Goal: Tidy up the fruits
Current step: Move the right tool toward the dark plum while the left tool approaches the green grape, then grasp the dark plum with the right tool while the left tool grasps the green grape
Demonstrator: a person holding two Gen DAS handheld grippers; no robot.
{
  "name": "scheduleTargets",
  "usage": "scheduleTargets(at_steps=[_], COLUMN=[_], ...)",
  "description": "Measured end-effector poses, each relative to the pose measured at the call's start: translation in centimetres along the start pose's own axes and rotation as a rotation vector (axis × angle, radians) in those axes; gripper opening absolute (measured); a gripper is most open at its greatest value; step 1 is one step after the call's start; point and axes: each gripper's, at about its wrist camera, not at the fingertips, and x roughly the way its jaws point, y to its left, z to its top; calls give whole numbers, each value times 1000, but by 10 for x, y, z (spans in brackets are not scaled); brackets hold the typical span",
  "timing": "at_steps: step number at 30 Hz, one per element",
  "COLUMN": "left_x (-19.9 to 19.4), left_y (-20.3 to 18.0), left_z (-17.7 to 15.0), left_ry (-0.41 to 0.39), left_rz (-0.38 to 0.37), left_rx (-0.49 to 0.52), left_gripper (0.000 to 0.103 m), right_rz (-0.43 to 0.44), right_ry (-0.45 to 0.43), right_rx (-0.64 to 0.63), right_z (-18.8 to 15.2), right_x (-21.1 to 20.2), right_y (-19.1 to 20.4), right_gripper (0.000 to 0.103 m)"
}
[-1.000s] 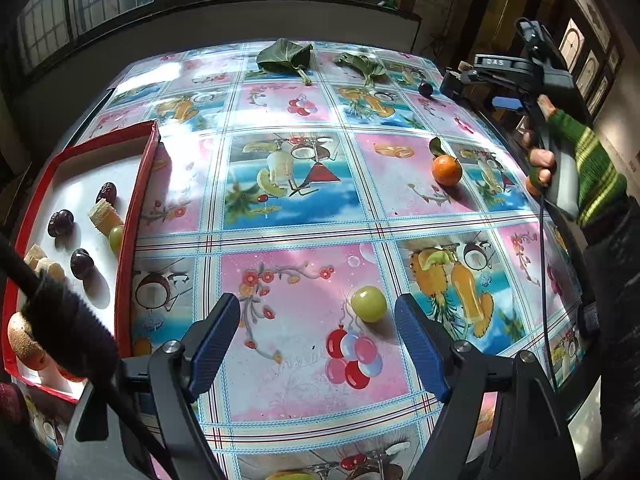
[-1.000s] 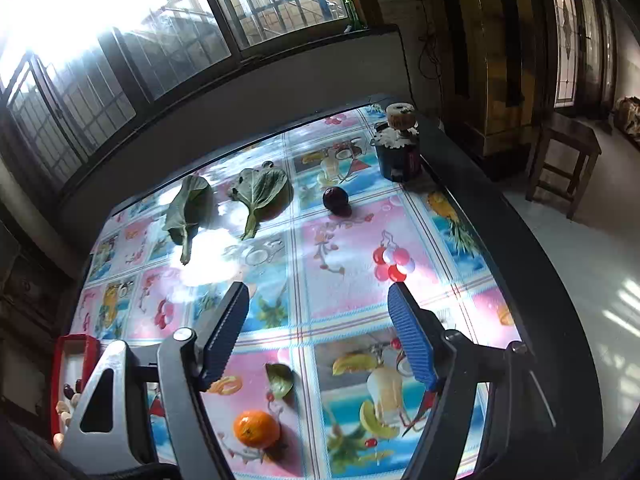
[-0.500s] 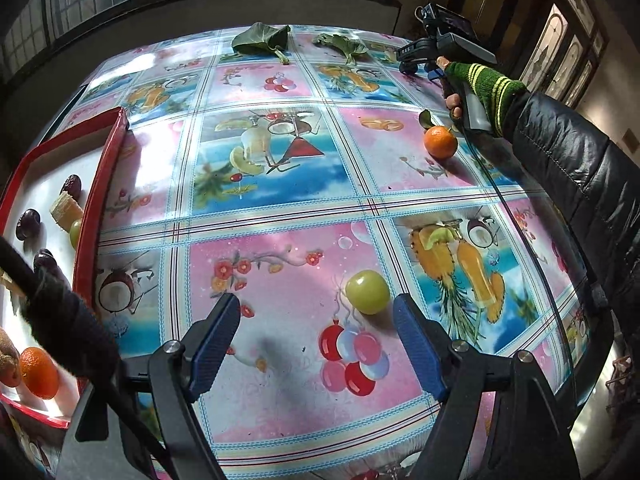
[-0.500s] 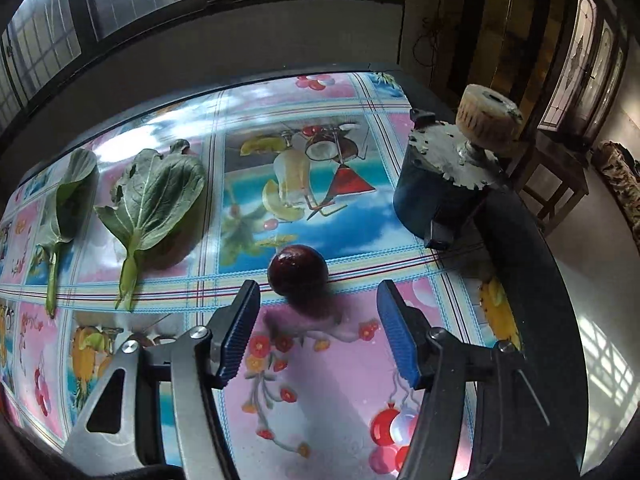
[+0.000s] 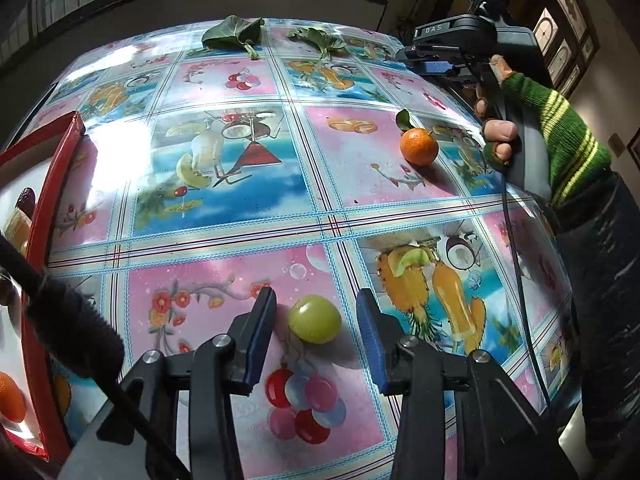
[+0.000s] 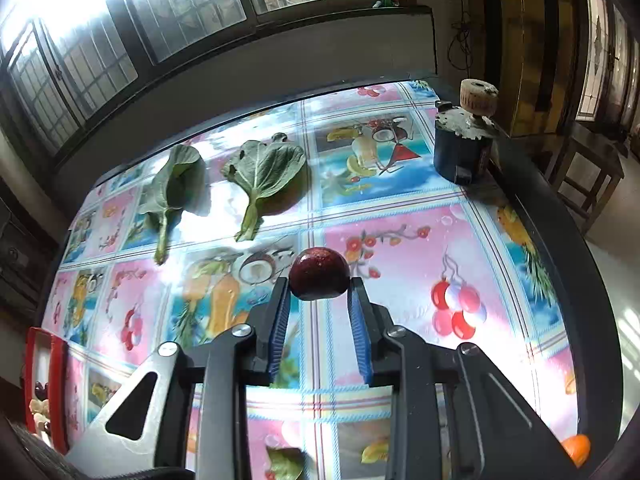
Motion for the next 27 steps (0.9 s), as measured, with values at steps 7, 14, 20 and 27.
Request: scheduleTargets(at_steps=[7,14,20,27], left_x=[-7,-35,-64,-83], left_y=[8,31,49,67], left_z=[-7,-15,-19,-19], left_ry=[2,-28,-80,-112], left_rz=[6,72,159,260], left_rx=[-29,-109,-162,-210], left_gripper=[25,25,25,25], right_rz=[218,321,350,399], right_ry=[-22,10,45,108], right_rx=[44,-13,-67,-125], right_z=[-66,-126,-157,-184], right_x=[-80,-116,-120,-115], right_y=[21,58,87,121], right_gripper=[31,31,31,31])
